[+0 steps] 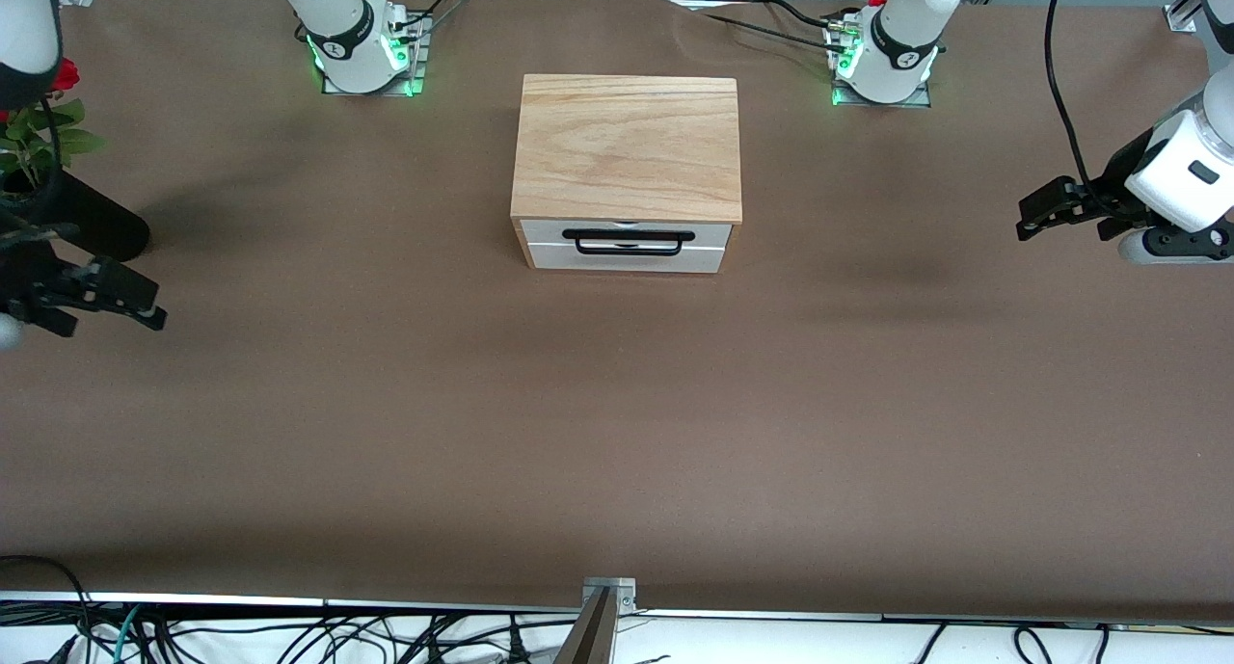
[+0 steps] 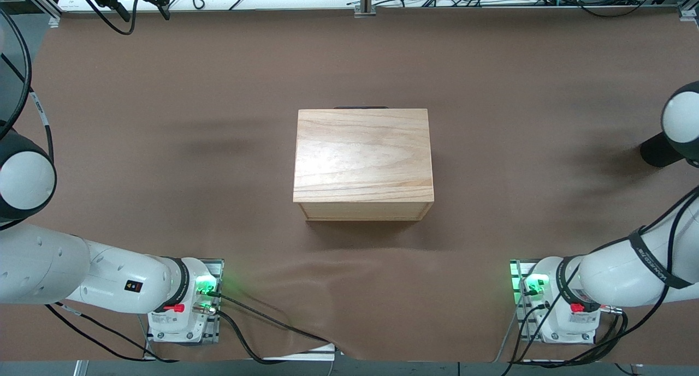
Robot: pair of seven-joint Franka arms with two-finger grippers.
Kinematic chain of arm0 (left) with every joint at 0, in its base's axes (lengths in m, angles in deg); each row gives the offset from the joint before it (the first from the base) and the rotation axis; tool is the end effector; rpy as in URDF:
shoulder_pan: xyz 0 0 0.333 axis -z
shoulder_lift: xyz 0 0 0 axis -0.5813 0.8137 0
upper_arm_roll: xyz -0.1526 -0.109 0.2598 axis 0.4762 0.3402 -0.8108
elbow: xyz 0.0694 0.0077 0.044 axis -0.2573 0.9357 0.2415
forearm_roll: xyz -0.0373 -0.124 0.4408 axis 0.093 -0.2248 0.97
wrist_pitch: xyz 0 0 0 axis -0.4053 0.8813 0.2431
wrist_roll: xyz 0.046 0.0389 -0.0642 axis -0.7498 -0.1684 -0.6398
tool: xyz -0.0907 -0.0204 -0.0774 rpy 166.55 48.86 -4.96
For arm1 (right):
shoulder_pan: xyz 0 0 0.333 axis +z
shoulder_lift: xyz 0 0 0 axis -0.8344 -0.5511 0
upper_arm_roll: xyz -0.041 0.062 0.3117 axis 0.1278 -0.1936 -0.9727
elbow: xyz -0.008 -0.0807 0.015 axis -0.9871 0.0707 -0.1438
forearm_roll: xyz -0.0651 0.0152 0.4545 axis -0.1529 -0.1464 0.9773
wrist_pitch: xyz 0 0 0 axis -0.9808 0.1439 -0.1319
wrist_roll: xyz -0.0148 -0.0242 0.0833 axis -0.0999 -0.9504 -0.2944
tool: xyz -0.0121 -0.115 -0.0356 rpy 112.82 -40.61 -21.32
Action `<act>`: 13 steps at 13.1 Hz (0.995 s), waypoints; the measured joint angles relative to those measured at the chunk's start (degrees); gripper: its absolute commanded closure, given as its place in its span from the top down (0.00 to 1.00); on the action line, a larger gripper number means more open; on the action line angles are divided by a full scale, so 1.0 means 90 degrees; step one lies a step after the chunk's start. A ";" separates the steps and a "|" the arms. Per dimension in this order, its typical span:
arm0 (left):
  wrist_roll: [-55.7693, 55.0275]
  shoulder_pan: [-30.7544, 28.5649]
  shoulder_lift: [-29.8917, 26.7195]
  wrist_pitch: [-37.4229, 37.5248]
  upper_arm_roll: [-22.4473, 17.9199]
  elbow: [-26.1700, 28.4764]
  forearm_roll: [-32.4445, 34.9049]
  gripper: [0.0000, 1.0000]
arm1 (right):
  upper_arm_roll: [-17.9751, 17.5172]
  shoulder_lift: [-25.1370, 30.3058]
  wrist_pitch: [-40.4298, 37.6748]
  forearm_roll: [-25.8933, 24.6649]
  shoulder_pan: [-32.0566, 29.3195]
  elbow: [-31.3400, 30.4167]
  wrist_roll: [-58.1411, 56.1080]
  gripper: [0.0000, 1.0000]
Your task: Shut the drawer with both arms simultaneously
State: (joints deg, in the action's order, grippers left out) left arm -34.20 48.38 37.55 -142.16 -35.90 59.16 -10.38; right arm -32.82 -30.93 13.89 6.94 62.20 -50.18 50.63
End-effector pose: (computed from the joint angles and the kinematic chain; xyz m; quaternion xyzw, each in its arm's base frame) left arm 0.6313 -0.0185 0.5610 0.9993 0.0268 -0.0266 0.0073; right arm 0.7279 0.0183 0.6121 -0.9960 -0.0420 -0.0785 0.0062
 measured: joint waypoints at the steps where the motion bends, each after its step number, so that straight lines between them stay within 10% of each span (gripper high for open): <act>1: -0.0008 0.0000 0.0000 0.0000 0.0000 0.0013 -0.0001 1.00 | -0.0131 0.0161 0.0000 -0.0180 -0.0054 -0.0106 0.0000 1.00; 13: -0.0032 0.0002 -0.0002 0.0020 0.0000 0.0020 -0.0003 1.00 | -0.1071 0.0843 -0.0517 -0.0516 -0.0556 -0.1092 0.0821 1.00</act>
State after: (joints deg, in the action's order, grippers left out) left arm -34.48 48.40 37.53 -141.98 -35.90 59.34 -10.40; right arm -42.46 -23.34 9.24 2.29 57.19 -60.01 58.01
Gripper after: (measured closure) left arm 0.000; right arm 0.000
